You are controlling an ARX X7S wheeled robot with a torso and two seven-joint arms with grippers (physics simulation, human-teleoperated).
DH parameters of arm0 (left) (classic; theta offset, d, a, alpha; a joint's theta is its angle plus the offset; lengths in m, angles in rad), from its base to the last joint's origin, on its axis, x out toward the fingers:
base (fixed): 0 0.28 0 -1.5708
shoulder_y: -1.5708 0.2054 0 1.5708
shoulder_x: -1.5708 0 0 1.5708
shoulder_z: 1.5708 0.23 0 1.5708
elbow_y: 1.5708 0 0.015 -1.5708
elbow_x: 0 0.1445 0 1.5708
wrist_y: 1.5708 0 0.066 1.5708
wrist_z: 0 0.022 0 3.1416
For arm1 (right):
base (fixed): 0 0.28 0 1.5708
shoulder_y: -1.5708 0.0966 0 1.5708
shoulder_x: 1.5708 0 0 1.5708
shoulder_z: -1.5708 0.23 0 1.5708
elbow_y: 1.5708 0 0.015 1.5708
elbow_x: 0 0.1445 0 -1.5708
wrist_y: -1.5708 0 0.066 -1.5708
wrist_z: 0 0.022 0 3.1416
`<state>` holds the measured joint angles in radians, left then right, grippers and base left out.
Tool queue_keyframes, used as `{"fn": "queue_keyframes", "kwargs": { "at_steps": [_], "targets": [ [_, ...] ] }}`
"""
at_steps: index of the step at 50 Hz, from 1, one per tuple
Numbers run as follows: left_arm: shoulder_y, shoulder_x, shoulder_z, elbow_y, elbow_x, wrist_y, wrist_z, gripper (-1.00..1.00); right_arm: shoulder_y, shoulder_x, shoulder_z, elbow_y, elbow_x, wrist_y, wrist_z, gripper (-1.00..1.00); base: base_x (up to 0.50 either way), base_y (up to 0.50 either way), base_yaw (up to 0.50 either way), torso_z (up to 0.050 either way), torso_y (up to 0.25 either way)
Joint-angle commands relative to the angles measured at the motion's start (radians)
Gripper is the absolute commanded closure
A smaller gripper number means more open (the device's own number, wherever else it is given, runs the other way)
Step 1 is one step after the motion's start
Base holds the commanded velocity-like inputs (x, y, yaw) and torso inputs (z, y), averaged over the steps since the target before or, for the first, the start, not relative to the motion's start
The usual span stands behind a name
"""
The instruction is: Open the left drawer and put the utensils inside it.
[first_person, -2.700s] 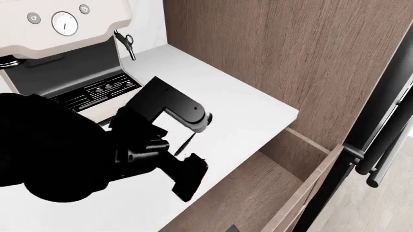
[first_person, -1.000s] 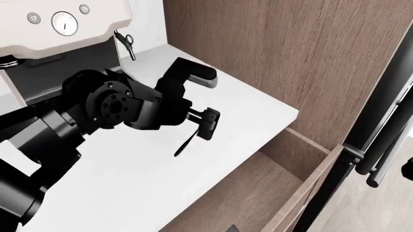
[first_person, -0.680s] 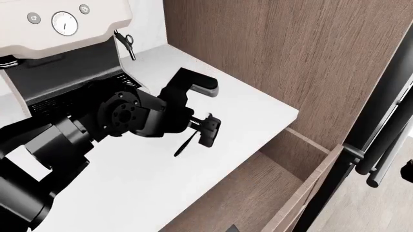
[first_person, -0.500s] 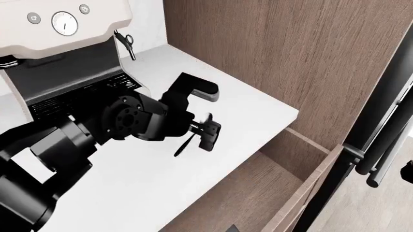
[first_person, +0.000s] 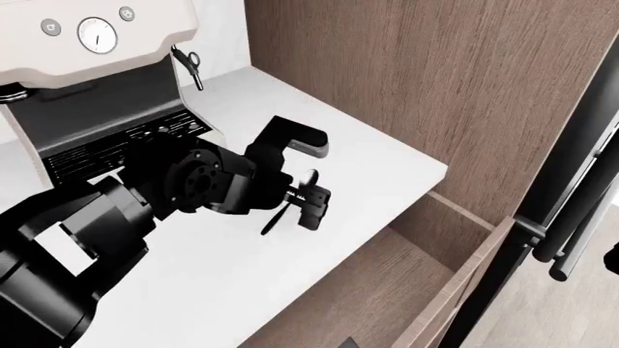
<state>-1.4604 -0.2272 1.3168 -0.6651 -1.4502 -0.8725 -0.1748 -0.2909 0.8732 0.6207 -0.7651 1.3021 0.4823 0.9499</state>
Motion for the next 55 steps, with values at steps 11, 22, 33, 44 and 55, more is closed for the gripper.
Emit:
{"fn": "queue_keyframes", "kwargs": {
  "at_steps": [11, 22, 33, 44, 55],
  "targets": [
    [0.027, 0.015, 0.034, -0.031, 0.028, 0.005, 0.012, 1.00, -0.007, -0.014, 0.008, 0.003, -0.008, -0.001, -0.012, -1.00, 0.00, 0.00, 0.00, 0.000, 0.000],
    [0.033, 0.018, 0.035, -0.029, 0.029, 0.004, 0.008, 1.00, -0.007, -0.017, 0.012, 0.002, -0.009, 0.000, -0.013, -1.00, 0.00, 0.00, 0.00, 0.000, 0.000],
    [0.026, 0.034, 0.028, -0.072, 0.029, 0.004, -0.033, 1.00, -0.012, -0.021, 0.029, 0.000, -0.003, -0.001, -0.015, -1.00, 0.00, 0.00, 0.00, 0.000, 0.000],
    [0.015, 0.029, -0.008, -0.096, 0.000, 0.003, -0.136, 1.00, -0.019, -0.032, 0.037, 0.003, -0.010, -0.004, -0.026, -1.00, 0.00, 0.00, 0.00, 0.000, 0.000],
    [0.003, -0.005, -0.030, -0.021, -0.009, 0.015, -0.202, 1.00, -0.017, -0.034, 0.041, 0.000, -0.004, -0.003, -0.024, -1.00, 0.00, 0.00, 0.00, 0.000, 0.000]
  ]
}}
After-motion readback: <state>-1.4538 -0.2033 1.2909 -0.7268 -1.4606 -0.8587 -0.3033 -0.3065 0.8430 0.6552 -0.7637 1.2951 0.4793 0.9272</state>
